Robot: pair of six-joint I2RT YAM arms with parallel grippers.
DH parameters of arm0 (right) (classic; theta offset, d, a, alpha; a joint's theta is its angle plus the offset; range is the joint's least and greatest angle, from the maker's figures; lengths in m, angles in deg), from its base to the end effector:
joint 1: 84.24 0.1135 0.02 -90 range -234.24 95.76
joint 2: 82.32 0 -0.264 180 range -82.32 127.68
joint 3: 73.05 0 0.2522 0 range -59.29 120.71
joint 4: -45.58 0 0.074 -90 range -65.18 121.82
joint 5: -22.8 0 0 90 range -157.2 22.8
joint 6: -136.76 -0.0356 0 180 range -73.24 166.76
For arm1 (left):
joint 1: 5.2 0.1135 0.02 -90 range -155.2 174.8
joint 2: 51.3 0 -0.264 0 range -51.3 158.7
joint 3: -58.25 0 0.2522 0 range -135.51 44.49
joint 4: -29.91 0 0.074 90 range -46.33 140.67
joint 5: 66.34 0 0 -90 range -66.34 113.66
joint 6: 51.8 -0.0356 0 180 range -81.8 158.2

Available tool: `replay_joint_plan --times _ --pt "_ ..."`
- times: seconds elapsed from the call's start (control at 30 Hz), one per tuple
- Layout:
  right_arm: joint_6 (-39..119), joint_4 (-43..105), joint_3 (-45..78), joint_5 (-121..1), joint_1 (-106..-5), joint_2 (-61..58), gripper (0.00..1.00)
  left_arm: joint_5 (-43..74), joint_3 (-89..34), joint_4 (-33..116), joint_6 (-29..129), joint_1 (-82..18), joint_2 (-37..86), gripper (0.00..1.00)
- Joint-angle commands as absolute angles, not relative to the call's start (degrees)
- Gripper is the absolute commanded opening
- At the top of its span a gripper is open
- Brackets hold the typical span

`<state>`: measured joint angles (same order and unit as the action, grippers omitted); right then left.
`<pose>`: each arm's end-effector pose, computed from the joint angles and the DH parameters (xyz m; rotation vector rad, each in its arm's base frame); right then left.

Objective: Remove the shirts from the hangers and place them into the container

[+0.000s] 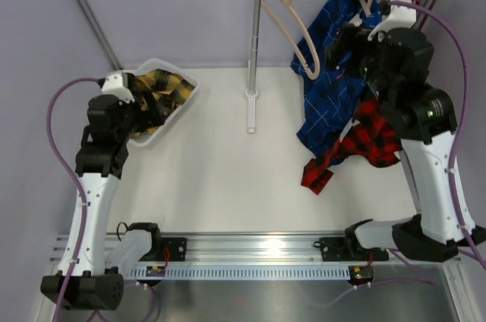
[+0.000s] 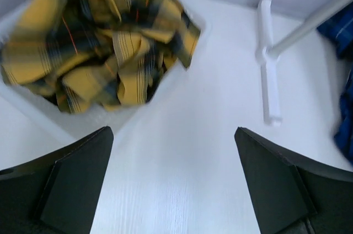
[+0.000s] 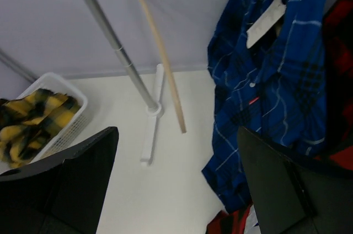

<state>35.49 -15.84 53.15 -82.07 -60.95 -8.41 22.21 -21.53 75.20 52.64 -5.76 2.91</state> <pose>0.1948 0.0739 0.5495 0.0101 1.7298 0.2209 0.1963 -0.0028 0.3995 -0.2150 1.9079 -0.2005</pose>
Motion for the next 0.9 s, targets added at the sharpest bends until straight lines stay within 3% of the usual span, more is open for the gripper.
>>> replay_joint_plan --times 0.0,0.13,0.5,0.7,0.83,0.87 --pt "39.9 -17.9 61.4 -89.8 -64.5 -2.7 0.98 17.0 -13.0 72.8 49.5 -6.3 -3.5 0.99" --pt "41.9 -16.1 65.5 -87.3 -69.3 2.9 0.98 20.8 -6.3 68.7 49.4 -6.3 -10.1 0.99" --pt "41.7 -14.5 68.0 -78.5 -81.1 11.8 0.97 25.8 -7.6 71.4 49.2 -9.9 -10.1 0.99" --pt "41.6 -14.7 68.0 -75.1 -83.4 16.4 0.92 25.3 -7.7 71.5 49.3 -10.4 -9.8 0.99" --pt "41.5 -14.9 68.1 -73.4 -83.8 18.6 0.79 25.2 -7.5 71.5 49.5 -10.5 -9.8 0.99" --pt "41.7 -14.9 68.4 -73.2 -83.8 18.8 0.72 25.2 -7.5 71.5 49.6 -10.5 -9.6 0.99"
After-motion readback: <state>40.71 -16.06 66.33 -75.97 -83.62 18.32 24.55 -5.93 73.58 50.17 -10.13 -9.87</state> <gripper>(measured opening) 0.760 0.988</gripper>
